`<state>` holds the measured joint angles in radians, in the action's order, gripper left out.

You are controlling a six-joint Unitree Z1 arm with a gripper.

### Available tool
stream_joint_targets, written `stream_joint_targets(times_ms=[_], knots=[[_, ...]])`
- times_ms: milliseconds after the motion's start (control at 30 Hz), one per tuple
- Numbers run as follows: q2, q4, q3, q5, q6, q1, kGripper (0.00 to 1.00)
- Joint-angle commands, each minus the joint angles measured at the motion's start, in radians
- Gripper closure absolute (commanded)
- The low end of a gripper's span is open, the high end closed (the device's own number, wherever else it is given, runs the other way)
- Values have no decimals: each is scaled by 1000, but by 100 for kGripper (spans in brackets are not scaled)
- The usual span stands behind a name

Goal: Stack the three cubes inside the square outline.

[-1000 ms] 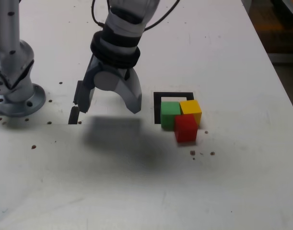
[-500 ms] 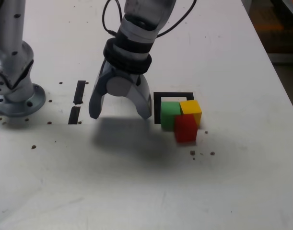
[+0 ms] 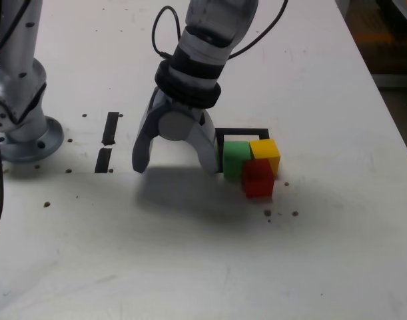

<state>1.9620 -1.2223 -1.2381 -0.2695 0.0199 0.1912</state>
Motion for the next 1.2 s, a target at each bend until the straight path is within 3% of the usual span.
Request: stream_joint_targets(times_ms=[0, 1167], knots=[[11, -2, -8, -6, -6, -4, 2], [91, -8, -205, 2, -48, -10, 2]])
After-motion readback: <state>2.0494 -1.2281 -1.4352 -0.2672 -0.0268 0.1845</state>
